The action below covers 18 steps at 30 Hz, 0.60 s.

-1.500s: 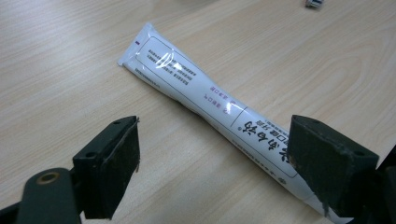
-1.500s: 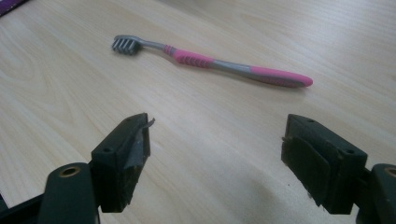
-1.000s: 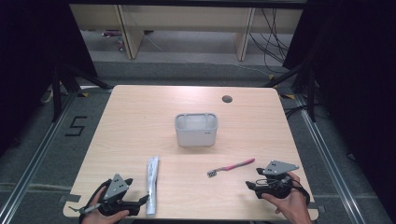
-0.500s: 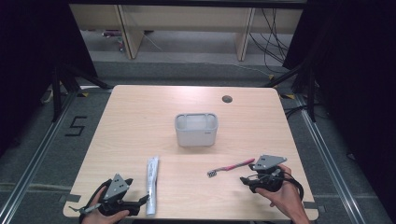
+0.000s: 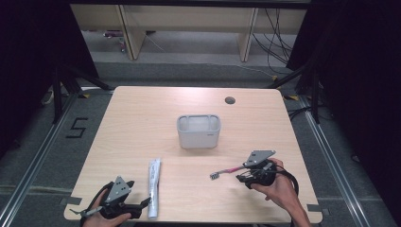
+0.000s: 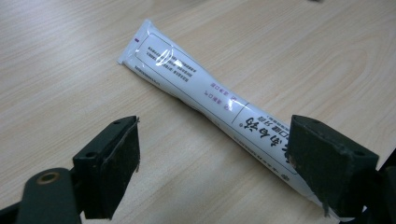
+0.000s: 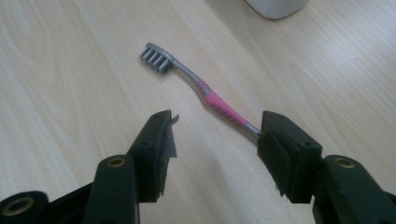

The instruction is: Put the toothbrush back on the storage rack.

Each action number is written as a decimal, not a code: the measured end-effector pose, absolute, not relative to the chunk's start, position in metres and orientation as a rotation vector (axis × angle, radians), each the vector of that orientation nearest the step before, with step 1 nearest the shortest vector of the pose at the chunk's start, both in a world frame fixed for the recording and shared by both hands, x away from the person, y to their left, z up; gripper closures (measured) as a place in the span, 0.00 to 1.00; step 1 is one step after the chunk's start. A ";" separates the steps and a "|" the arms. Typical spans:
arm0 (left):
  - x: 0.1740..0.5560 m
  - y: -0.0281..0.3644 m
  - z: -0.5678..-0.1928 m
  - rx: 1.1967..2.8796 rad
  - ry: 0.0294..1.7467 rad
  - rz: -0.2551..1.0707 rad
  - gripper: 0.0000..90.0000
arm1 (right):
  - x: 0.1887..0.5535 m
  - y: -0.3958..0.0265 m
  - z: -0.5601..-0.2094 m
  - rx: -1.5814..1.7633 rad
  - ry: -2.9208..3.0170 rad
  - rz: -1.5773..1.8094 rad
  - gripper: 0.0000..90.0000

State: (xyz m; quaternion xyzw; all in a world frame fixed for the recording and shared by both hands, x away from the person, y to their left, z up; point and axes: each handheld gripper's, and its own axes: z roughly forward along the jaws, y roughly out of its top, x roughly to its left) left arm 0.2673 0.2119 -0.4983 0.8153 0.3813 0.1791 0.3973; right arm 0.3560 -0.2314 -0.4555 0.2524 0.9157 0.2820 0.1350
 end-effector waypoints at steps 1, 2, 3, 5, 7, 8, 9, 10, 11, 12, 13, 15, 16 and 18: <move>0.267 0.212 -0.498 2.065 0.968 0.455 0.19 | 0.356 -0.231 -0.455 0.731 2.653 0.817 0.52; 0.267 0.212 -0.499 2.064 0.966 0.453 0.19 | 0.359 -0.229 -0.458 0.716 2.652 0.819 0.52; 0.267 0.212 -0.499 2.064 0.966 0.451 0.19 | 0.360 -0.228 -0.458 0.720 2.652 0.798 0.53; 0.267 0.212 -0.499 2.064 0.966 0.450 0.19 | 0.361 -0.227 -0.458 0.720 2.665 0.796 0.54; 0.267 0.212 -0.498 2.064 0.964 0.450 0.19 | 0.365 -0.223 -0.460 0.686 2.676 0.759 0.56; 0.267 0.211 -0.499 2.054 0.970 0.448 0.19 | 0.365 -0.223 -0.460 0.686 2.676 0.759 0.56; 0.267 0.212 -0.498 2.063 0.968 0.451 0.19 | 0.367 -0.222 -0.461 0.664 2.683 0.753 0.57; 0.267 0.212 -0.498 2.064 0.968 0.451 0.19 | 0.370 -0.220 -0.463 0.667 2.690 0.741 0.58; 0.267 0.212 -0.498 2.064 0.968 0.451 0.19 | 0.370 -0.220 -0.463 0.667 2.690 0.741 0.58; 0.267 0.212 -0.498 2.064 0.967 0.451 0.19 | 0.373 -0.219 -0.465 0.669 2.696 0.735 0.59; 0.267 0.212 -0.498 2.064 0.967 0.449 0.19 | 0.374 -0.218 -0.465 0.694 2.703 0.717 0.59; 0.267 0.212 -0.498 2.063 0.967 0.450 0.19 | 0.377 -0.219 -0.468 0.670 2.708 0.701 0.60; 0.267 0.212 -0.498 2.063 0.968 0.449 0.19 | 0.379 -0.219 -0.468 0.684 2.704 0.695 0.60; 0.267 0.212 -0.499 2.062 0.965 0.451 0.19 | 0.381 -0.219 -0.469 0.681 2.714 0.682 0.61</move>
